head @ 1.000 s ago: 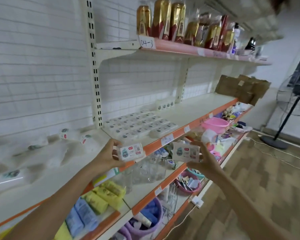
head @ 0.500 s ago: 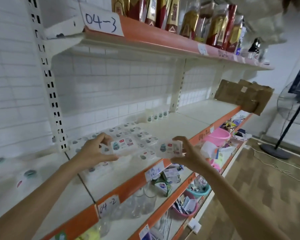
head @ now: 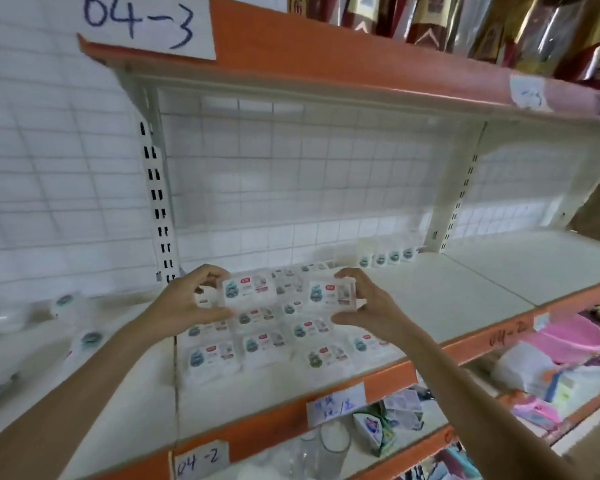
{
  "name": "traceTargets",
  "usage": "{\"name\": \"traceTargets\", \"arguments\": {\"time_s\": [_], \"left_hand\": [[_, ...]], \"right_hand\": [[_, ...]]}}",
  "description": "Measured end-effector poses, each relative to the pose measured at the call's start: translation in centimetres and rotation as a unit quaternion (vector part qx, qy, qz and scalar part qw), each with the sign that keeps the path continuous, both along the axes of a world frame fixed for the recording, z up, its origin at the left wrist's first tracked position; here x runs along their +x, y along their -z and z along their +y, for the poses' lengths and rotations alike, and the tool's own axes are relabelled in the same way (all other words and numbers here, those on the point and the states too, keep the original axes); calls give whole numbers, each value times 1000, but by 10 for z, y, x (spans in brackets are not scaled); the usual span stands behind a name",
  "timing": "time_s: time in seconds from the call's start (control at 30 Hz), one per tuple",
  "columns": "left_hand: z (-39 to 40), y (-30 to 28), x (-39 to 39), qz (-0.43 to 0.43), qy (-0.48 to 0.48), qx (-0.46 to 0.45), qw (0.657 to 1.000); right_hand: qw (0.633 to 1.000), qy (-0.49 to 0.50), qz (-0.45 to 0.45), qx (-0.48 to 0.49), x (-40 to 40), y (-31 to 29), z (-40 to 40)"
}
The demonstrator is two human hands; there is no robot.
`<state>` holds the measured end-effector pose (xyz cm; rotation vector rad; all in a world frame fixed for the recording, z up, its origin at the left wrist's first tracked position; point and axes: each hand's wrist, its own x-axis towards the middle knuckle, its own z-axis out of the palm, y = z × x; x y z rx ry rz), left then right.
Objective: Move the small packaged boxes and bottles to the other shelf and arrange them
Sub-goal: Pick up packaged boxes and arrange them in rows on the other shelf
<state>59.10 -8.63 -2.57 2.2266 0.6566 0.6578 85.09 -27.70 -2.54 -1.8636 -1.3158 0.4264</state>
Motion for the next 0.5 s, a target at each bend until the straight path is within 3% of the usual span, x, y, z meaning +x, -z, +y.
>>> {"name": "traceTargets", "arguments": {"time_s": [0.5], "left_hand": [[-119, 38, -77, 32, -220, -79, 972]], "right_hand": [[967, -247, -37, -41, -31, 40, 8]]}}
